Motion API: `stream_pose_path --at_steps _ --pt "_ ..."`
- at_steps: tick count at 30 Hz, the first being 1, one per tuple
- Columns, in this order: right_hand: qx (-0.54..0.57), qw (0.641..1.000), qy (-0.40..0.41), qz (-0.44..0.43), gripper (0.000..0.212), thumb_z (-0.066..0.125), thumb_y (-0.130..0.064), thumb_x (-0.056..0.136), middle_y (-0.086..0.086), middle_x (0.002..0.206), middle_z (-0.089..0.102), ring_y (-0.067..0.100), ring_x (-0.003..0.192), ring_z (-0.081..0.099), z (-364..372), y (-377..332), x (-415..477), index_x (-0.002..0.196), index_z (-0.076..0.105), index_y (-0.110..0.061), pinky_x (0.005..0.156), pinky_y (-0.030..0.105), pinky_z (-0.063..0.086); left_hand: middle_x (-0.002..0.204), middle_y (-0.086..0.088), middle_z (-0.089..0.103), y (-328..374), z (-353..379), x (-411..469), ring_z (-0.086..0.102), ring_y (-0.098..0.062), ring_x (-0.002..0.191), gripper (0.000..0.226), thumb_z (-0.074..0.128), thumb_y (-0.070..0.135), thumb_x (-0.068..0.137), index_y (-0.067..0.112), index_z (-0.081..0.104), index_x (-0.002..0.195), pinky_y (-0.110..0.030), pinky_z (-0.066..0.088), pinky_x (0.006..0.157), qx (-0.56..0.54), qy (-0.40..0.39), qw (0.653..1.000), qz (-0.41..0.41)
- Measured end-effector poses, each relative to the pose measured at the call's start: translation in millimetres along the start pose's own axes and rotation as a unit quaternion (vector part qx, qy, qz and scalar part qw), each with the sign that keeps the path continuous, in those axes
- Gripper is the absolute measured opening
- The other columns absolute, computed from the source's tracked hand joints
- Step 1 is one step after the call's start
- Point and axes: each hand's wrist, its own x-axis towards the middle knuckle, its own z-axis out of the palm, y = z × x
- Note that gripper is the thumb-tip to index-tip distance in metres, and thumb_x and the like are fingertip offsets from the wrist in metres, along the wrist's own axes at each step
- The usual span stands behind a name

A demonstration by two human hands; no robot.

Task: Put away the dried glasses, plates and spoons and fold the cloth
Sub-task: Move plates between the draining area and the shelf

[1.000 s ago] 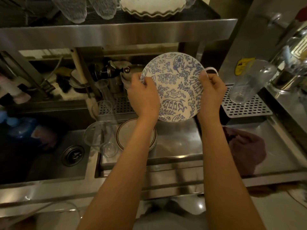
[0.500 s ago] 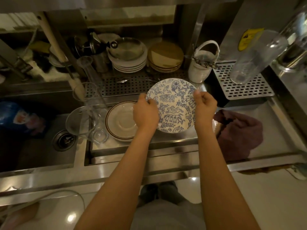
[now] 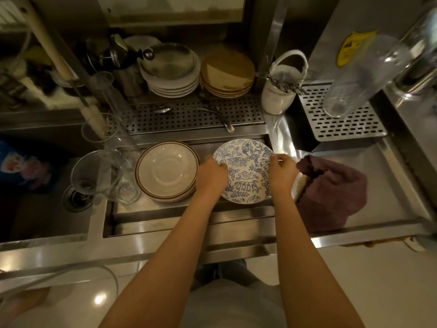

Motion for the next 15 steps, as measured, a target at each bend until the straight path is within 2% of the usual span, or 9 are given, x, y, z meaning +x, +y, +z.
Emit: stream_pose_path --at_steps 3,8,12,15 --pt "-0.022 1.000 -0.006 -0.007 0.025 0.046 -0.015 0.094 0.017 0.098 0.066 0.017 0.084 0.053 2 0 1 0.101 0.064 0.001 0.075 0.027 0.040 0.120 -0.018 0.056 -1 4 -1 0.058 -0.033 0.103 0.036 0.042 0.021 0.093 0.003 0.040 0.124 -0.038 0.051 0.083 -0.001 -0.031 0.999 -0.018" --pt "-0.057 0.998 -0.026 -0.026 0.025 0.044 -0.009 0.093 0.021 0.094 0.065 0.020 0.078 0.053 7 -1 4 0.099 0.063 0.005 0.067 0.025 0.037 0.127 -0.020 0.051 -4 10 -1 0.055 -0.034 0.111 0.045 0.042 0.024 0.095 0.001 0.033 0.132 -0.036 0.047 0.082 0.052 -0.041 0.997 -0.035" --pt "-0.068 0.996 -0.037 -0.039 0.024 0.041 -0.004 0.091 0.026 0.086 0.063 0.019 0.070 0.048 9 0 6 0.090 0.062 0.010 0.055 0.016 0.028 0.130 -0.021 0.049 -2 12 0 0.053 -0.035 0.114 0.047 0.043 0.024 0.094 0.000 0.032 0.133 -0.040 0.047 0.089 0.085 -0.044 0.994 -0.045" --pt "-0.083 0.994 -0.049 -0.049 0.024 0.041 -0.003 0.091 0.026 0.088 0.063 0.019 0.070 0.046 10 -1 6 0.092 0.062 0.010 0.057 0.015 0.027 0.135 -0.021 0.044 0 16 -1 0.048 -0.035 0.120 0.054 0.046 0.022 0.093 -0.002 0.027 0.137 -0.041 0.044 0.094 0.115 -0.043 0.991 -0.056"
